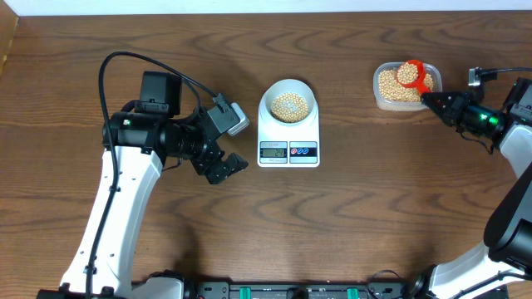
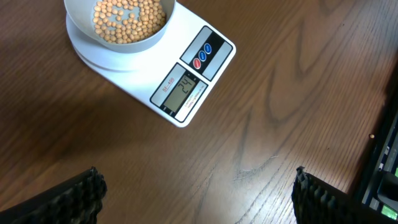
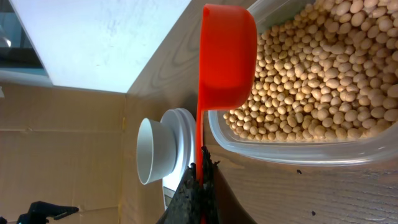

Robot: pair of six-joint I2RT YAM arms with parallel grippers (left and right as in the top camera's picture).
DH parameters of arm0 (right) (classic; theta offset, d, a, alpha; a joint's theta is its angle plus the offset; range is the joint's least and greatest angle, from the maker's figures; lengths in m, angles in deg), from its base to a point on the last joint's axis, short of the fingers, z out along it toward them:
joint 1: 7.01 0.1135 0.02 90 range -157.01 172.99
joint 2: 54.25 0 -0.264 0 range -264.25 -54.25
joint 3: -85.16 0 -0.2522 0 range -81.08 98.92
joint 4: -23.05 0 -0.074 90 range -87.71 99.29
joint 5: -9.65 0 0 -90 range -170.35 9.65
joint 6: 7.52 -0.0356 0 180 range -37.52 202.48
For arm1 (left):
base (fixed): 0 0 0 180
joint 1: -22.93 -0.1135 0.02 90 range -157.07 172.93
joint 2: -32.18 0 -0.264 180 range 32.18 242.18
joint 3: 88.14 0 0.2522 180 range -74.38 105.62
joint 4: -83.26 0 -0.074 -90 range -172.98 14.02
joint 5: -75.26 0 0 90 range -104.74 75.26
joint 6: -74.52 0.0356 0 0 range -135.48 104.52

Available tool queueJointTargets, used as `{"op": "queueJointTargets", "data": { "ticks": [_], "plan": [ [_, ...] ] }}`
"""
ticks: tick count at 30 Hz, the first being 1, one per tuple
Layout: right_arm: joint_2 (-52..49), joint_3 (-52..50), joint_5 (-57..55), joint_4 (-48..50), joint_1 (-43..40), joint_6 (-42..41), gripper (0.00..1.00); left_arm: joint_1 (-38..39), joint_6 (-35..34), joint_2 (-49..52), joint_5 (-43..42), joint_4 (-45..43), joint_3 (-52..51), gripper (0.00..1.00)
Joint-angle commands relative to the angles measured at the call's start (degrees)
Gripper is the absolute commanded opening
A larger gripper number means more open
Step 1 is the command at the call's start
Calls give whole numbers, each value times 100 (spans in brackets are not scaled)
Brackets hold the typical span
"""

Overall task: Scoop item into bowl and weigh 50g on scale
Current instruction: 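Drag the scoop through the soybeans with the right gripper to refill it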

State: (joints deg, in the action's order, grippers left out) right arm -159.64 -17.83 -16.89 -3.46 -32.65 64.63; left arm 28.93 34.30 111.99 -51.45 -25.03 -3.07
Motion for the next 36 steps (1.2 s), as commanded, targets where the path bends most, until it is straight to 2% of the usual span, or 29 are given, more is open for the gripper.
{"op": "queueJointTargets", "data": {
  "ticks": [1, 19, 36],
  "plan": [
    [-28, -9, 212, 15, -28, -63, 1, -26, 72, -83, 28, 9, 87, 98],
    [-28, -9, 295, 37, -28, -74, 1, -26, 72, -83, 28, 9, 87, 98],
    [-28, -9, 297, 457, 46, -452, 1, -26, 72, -83, 28, 9, 87, 98]
  ]
}}
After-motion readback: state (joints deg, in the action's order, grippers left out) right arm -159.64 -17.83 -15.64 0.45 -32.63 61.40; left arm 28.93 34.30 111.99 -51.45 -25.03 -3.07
